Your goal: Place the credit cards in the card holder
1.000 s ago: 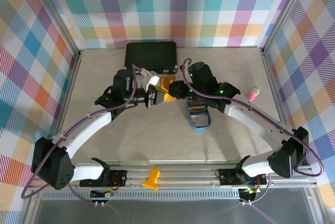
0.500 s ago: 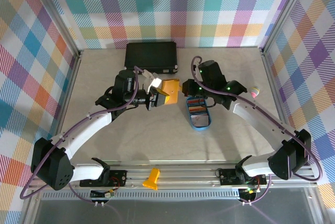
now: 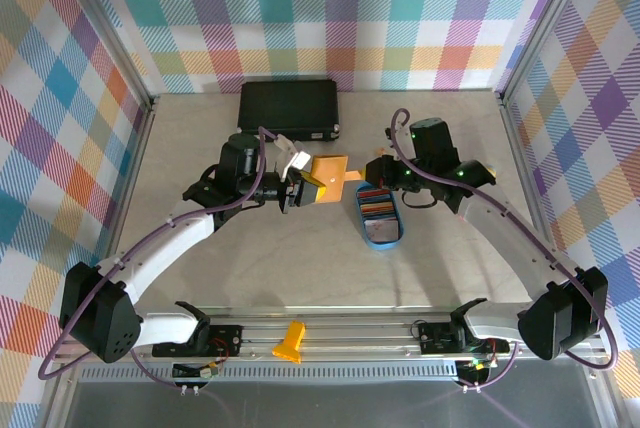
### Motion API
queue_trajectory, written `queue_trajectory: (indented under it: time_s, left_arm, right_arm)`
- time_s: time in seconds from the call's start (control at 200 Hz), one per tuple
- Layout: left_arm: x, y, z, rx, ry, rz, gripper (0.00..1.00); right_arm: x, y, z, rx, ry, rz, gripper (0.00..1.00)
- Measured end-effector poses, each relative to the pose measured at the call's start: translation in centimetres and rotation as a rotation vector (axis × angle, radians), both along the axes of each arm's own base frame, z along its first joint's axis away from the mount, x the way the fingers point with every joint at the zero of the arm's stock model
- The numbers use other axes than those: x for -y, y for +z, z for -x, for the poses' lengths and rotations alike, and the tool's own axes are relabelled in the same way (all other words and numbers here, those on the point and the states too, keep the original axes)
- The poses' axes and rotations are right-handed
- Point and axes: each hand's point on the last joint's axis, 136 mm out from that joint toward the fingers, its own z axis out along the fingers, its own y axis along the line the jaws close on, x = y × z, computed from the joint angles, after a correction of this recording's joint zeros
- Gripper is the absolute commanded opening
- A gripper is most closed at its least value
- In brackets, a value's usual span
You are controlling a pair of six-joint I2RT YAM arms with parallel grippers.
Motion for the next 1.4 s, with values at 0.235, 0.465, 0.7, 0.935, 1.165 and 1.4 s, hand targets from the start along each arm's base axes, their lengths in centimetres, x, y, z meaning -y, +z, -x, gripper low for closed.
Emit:
queue_trajectory:
  time_s: [0.235,0.465,0.7,0.935,1.165,1.4]
  left_arm:
    - [0.2,0.4,0.7,0.013,-0.051,0.021,0.00]
    - [0.5,0.9,1.4,0.015,-0.100,0.049,0.00]
    - [1.0,1.0,1.9,-0.008,-0.155,0.080,0.00]
    - [1.4,1.9,2.6,-0.020,-0.209,0.127,0.00]
    - [1.5,2.4,3.1,-0.023,-0.241,0.149,0.00]
    - [1.7,2.4,2.8,-0.029,-0.243,0.158,0.00]
  right_arm:
    - [0.3,0.5,0.0,0.073,0.075,0.002,0.60]
    - [0.2,1.2,1.5,0.186,0.227,-0.038,0.65]
    - [-1.0,1.2,4.7,0.276,0.417,-0.131,0.57]
    - [-1.9,2.0,5.9,0.357,0.530,-0.206,0.47]
    - [-2.4,3.0,6.2,0.424,0.594,-0.246,0.32]
    - [-2.4,3.2,6.2,0.459,0.613,-0.270,0.17]
